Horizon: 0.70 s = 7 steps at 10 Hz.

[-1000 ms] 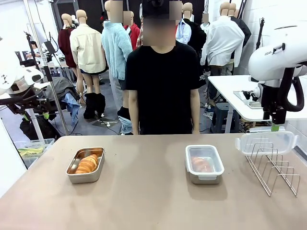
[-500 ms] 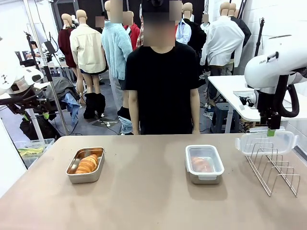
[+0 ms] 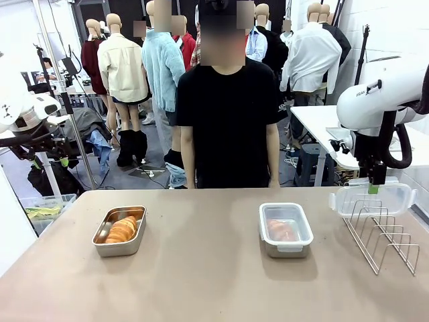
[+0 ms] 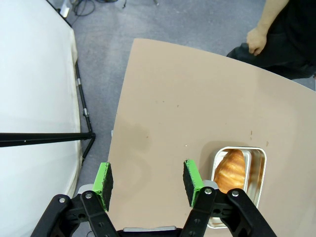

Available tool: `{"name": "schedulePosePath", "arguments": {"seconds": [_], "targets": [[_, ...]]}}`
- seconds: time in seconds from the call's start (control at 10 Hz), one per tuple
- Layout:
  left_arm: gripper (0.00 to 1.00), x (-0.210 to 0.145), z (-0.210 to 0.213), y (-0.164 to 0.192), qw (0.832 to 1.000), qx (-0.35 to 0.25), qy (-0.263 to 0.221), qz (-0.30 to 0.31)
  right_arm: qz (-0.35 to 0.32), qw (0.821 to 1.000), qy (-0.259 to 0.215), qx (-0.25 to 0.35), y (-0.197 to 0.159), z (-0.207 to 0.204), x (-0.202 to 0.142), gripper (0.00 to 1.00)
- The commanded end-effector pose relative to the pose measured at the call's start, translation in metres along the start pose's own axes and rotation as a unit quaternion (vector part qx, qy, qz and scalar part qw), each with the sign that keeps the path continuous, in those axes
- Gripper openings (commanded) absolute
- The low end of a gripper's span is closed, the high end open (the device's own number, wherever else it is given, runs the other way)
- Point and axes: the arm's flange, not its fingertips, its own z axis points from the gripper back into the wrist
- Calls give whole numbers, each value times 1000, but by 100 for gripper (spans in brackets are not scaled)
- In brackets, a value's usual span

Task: Place the bread in airtight containers.
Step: Pick up one Airtight Container lid and hand it to the human.

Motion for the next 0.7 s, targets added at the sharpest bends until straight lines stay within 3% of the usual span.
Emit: {"name": "schedulePosePath", "arguments": {"seconds": [0.0, 0.5, 0.6], "targets": [[75, 0, 2, 0, 1000, 1, -2, 1, -1, 1000, 21, -4, -5, -2, 3, 91], [75, 0, 2, 0, 1000, 1, -2, 1, -3, 1000, 23, -9, -1, 1, 1, 0], [75, 0, 2, 0, 1000, 1, -2, 1, -6, 1000, 22, -10, -2, 1, 1, 0]]}}
